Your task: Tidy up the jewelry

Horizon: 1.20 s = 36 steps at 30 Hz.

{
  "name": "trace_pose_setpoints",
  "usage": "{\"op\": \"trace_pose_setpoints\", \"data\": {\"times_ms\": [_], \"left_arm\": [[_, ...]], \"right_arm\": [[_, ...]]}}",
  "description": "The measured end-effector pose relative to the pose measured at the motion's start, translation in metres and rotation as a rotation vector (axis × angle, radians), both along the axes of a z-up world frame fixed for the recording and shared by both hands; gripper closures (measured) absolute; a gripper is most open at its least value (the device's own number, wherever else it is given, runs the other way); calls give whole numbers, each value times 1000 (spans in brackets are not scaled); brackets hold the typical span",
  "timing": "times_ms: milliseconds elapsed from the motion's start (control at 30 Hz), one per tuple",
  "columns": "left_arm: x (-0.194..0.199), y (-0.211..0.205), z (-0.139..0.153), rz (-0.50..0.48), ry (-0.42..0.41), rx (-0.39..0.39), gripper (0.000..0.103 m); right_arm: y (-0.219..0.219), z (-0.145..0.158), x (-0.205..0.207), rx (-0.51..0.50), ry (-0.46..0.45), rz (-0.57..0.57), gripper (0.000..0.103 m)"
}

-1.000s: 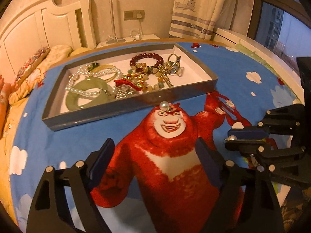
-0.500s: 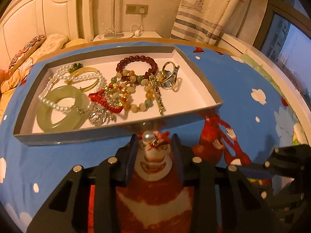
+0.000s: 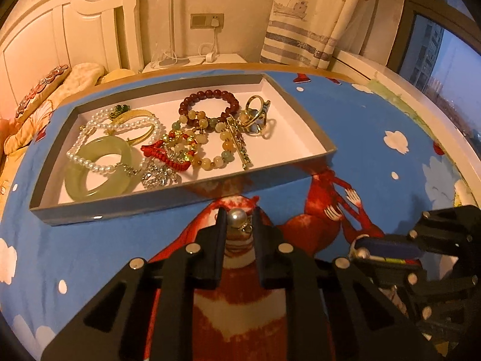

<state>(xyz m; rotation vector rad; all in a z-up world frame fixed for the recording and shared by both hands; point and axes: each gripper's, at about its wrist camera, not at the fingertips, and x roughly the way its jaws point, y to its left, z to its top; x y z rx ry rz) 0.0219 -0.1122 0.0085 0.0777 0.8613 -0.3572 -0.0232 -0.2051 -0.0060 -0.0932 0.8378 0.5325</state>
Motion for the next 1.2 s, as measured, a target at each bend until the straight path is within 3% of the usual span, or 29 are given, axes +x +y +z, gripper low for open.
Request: {"op": "trace_pose_setpoints", "data": {"times_ms": [567, 1200], "left_arm": [[-18, 16, 14, 20, -55, 29, 87], [6, 47, 50, 105, -144, 27, 87]], "right_arm": [[1, 9, 6, 16, -38, -45, 86], [47, 45, 57, 76, -146, -30, 86]]}}
